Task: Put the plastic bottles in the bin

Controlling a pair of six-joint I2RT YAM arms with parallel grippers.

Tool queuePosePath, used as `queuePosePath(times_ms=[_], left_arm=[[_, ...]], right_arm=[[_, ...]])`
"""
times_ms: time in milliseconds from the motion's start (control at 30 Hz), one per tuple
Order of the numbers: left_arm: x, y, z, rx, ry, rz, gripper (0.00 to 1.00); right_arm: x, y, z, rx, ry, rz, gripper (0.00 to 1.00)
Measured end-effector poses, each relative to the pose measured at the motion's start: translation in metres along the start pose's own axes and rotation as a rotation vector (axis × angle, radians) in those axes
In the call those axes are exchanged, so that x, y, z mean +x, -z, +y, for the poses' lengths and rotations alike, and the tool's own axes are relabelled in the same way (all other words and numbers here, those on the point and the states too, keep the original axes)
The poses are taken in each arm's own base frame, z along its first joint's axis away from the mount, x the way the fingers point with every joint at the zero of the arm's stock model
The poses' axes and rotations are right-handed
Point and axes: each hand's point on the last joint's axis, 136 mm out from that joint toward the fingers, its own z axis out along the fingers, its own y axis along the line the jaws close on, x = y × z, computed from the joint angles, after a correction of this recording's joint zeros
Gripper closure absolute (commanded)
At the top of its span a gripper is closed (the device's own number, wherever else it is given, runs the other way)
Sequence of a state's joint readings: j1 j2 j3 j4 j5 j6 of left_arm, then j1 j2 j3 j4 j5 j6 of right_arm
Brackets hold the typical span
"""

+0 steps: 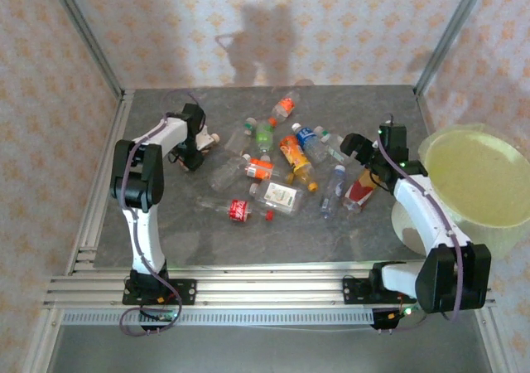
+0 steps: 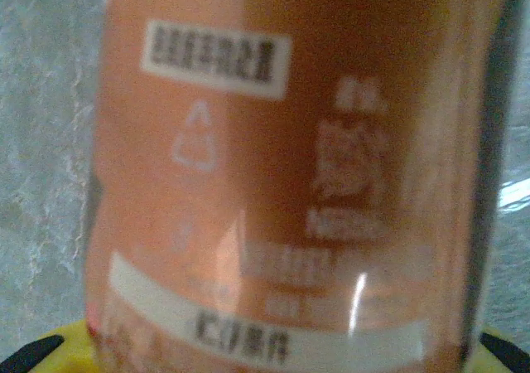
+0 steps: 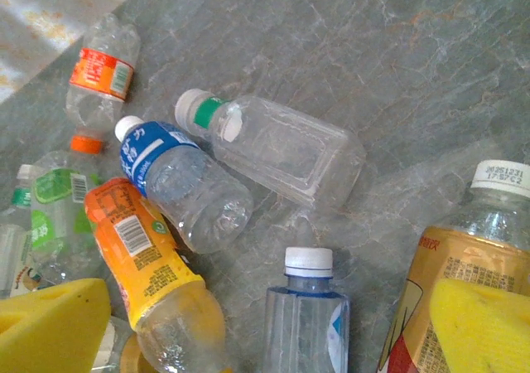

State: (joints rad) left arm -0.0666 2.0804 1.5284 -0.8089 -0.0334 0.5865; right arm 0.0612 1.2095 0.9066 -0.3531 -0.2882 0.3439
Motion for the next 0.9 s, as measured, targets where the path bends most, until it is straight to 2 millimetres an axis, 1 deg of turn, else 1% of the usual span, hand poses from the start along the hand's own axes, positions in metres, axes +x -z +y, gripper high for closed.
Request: queuePosePath(times_ms=[100, 200, 300, 433, 567, 667, 733, 833, 900], left_arm=[[0.007, 0.003, 0.009, 0.009, 0.073, -0.014, 0.63], [0.011, 0.017, 0.02, 0.001, 0.151, -0.053, 0.65], [0.01, 0.045, 0.027, -0.031, 0.228, -0.133, 0.65], [0.009, 0.094, 0.035, -0.083, 0.359, -0.302, 0.65], [0.007, 0.14, 0.032, -0.065, 0.503, -0.494, 0.64], [-0.003, 0.177, 0.022, -0.003, 0.579, -0.639, 0.63], [-0.013, 0.198, 0.006, 0.042, 0.592, -0.715, 0.63], [-0.029, 0.223, -0.032, 0.146, 0.58, -0.804, 0.63], [-0.04, 0.235, -0.064, 0.248, 0.572, -0.86, 0.63]], right_arm=[[-0.001, 0.001, 0.001, -0.007, 0.001, -0.003, 0.01], [0.0, 0.001, 0.004, -0.02, 0.001, 0.002, 0.01], [-0.002, 0.001, 0.008, -0.042, 0.002, -0.007, 0.01], [-0.007, 0.001, 0.016, -0.08, -0.002, -0.022, 0.01], [-0.015, 0.007, 0.028, -0.138, -0.011, -0.052, 0.01], [-0.023, 0.015, 0.042, -0.201, -0.02, -0.084, 0.01], [-0.026, 0.02, 0.052, -0.251, -0.025, -0.103, 0.01], [-0.023, 0.024, 0.064, -0.315, -0.035, -0.104, 0.01], [-0.018, 0.025, 0.071, -0.355, -0.044, -0.09, 0.01]])
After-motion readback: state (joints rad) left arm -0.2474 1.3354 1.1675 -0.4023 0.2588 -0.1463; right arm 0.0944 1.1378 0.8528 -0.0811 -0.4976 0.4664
